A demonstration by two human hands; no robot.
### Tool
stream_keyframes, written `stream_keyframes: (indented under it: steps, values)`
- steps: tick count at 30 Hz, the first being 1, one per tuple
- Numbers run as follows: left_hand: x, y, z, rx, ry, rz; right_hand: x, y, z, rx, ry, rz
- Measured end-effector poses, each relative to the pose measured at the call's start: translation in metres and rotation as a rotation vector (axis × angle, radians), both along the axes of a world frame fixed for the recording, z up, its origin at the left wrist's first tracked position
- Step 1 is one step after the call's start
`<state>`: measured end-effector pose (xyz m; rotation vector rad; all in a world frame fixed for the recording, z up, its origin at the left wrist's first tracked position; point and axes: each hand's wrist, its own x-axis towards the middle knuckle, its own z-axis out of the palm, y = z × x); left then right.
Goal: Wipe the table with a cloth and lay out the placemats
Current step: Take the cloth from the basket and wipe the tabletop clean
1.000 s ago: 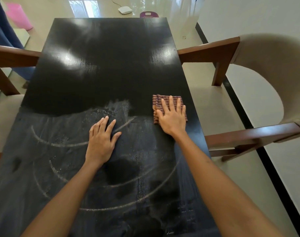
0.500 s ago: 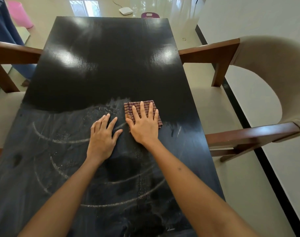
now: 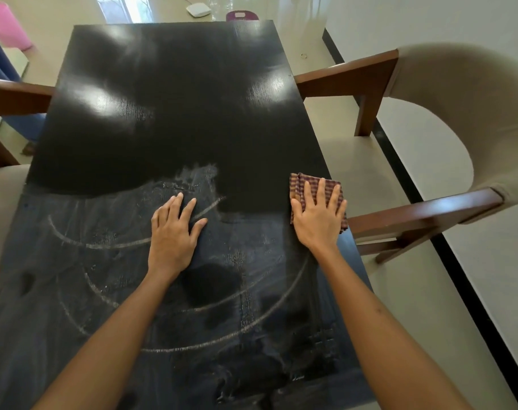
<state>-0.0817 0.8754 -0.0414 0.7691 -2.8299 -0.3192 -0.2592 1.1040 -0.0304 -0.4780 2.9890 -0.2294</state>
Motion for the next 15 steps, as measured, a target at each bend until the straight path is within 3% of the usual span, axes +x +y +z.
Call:
stream_keyframes:
  steps: [3, 11, 15]
  values:
    - [0.000, 0.000, 0.000, 0.000, 0.003, 0.002, 0.010, -0.018, 0.003, -0.019, -0.022, 0.013]
    - [0.000, 0.001, 0.001, -0.008, 0.012, -0.012, 0.085, -0.066, 0.003, -0.058, -0.033, 0.392]
    - [0.001, 0.001, 0.000, -0.023, 0.029, -0.038, 0.071, -0.046, 0.003, -0.020, -0.036, 0.393]
